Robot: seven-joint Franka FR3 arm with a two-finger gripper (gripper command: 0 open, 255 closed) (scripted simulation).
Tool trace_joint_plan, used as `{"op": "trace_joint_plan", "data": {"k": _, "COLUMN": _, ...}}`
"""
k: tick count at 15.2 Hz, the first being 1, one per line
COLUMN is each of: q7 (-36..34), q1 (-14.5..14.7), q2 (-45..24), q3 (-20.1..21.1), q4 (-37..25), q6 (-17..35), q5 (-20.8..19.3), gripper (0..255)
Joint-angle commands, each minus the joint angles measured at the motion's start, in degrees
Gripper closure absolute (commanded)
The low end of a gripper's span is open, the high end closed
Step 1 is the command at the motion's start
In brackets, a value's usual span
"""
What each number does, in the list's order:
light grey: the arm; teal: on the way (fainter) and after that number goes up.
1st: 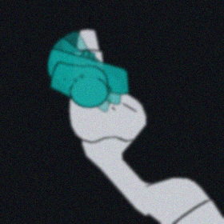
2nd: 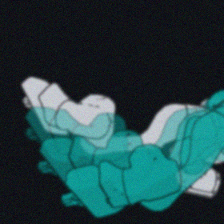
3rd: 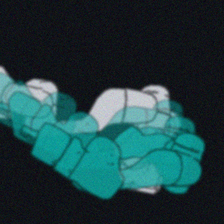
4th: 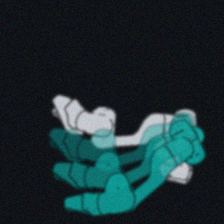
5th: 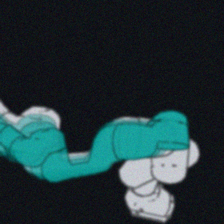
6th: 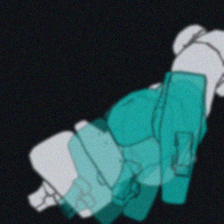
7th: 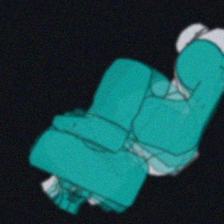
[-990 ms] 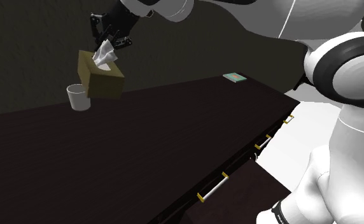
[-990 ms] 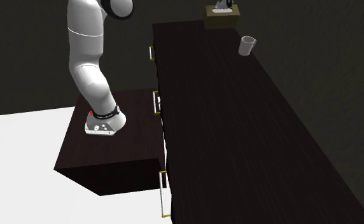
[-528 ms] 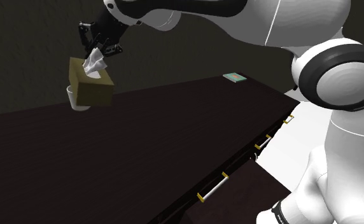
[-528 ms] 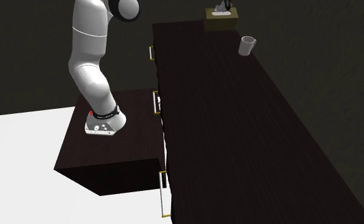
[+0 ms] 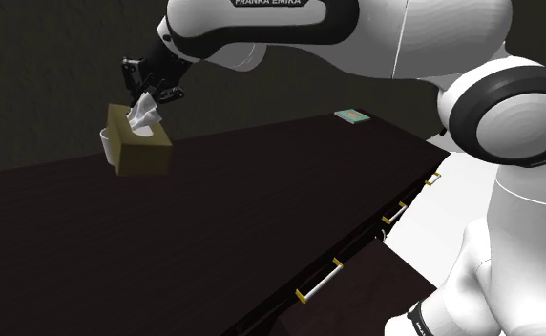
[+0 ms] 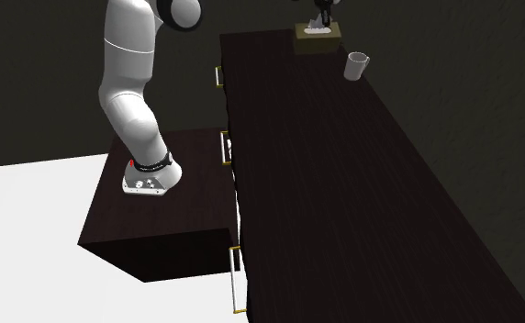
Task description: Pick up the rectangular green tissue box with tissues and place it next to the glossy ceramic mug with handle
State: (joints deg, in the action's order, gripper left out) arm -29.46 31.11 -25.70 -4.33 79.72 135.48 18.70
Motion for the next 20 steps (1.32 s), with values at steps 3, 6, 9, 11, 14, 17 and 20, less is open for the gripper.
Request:
{"op": "trace_joint_plan", "data": {"k": 3, "q7": 0.9, "q1": 0.0, "q2": -0.3, "q3": 0.3, "q4": 2.4, "q6": 2.7, "q5": 0.6, "gripper": 255}}
{"op": "trace_joint_plan", "data": {"k": 6, "q7": 1.7, "q1": -0.1, "q2": -0.8, "q3": 0.6, "q4": 4.0, "q6": 4.7, "q5": 1.2, "gripper": 255}}
{"op": "trace_joint_plan", "data": {"k": 9, "q7": 2.5, "q1": -0.2, "q2": -1.3, "q3": 0.9, "q4": 5.5, "q6": 6.7, "q5": 1.8, "gripper": 255}}
{"op": "trace_joint_plan", "data": {"k": 11, "q7": 3.0, "q1": -0.3, "q2": -1.7, "q3": 1.1, "q4": 6.4, "q6": 7.9, "q5": 2.2, "gripper": 255}}
{"op": "trace_joint_plan", "data": {"k": 14, "q7": 3.8, "q1": -0.5, "q2": -2.4, "q3": 1.5, "q4": 7.6, "q6": 9.8, "q5": 2.8, "gripper": 255}}
{"op": "trace_joint_plan", "data": {"k": 17, "q7": 4.7, "q1": -0.6, "q2": -3.2, "q3": 1.9, "q4": 8.6, "q6": 11.6, "q5": 3.4, "gripper": 255}}
{"op": "trace_joint_plan", "data": {"k": 20, "q7": 5.5, "q1": -0.9, "q2": -4.1, "q3": 2.3, "q4": 9.5, "q6": 13.4, "q5": 4.1, "gripper": 255}}
